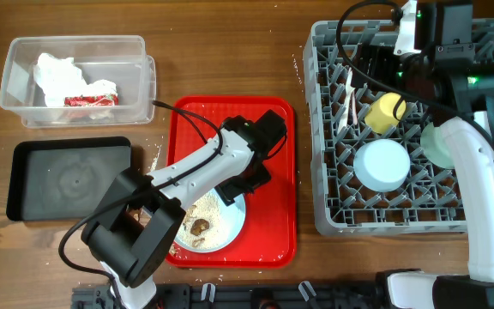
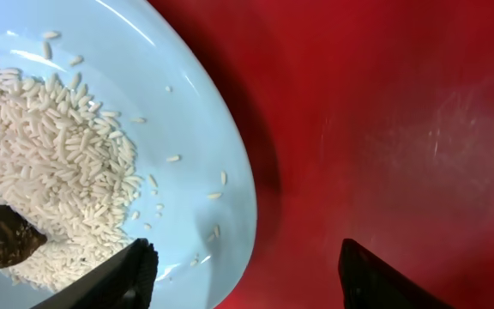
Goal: Sort waste into correct bins and load items into the dishwasher rack
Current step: 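Reach the left gripper to the light-blue plate and grasp its rim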
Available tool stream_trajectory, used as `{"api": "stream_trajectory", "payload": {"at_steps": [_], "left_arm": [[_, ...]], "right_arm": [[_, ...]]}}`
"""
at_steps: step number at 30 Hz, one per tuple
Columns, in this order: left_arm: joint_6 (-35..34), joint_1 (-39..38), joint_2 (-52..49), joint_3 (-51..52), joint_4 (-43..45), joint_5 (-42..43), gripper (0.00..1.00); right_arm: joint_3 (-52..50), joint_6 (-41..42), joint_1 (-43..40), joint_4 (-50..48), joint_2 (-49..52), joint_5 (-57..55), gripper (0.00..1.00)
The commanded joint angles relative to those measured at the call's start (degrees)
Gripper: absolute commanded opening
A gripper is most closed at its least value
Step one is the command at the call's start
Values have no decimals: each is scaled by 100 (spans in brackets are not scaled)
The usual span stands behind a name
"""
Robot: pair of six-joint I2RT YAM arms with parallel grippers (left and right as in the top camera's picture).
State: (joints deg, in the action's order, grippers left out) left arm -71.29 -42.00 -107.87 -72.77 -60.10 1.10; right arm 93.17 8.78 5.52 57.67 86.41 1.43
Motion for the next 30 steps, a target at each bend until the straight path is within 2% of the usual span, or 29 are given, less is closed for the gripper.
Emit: {"api": "stream_trajectory", "payload": {"at_steps": [1,2,12,16,22,28,30], "left_arm": [[-315,-33,-81,-31,98,-280,61],[-313,-22,-81,-28,96,-380,57],[-315,-28,-81,476,597,-610,47],[-315,-28,-81,520,697,-614,30],[-313,-28,-81,533,695,-614,15],[-317,-28,-81,632,758,-614,4],[-317,-28,-81,704,809,-592,4]], "right_arm": [[87,26,2,-20,26,-57,100],[87,26,2,-20,26,-57,100],[87,26,2,-17,26,-57,100],[87,26,2,-17,26,-57,100],[87,26,4,-17,26,-57,100],[87,24,2,-17,26,-59,100],[87,26,4,-17,26,-57,100]]}}
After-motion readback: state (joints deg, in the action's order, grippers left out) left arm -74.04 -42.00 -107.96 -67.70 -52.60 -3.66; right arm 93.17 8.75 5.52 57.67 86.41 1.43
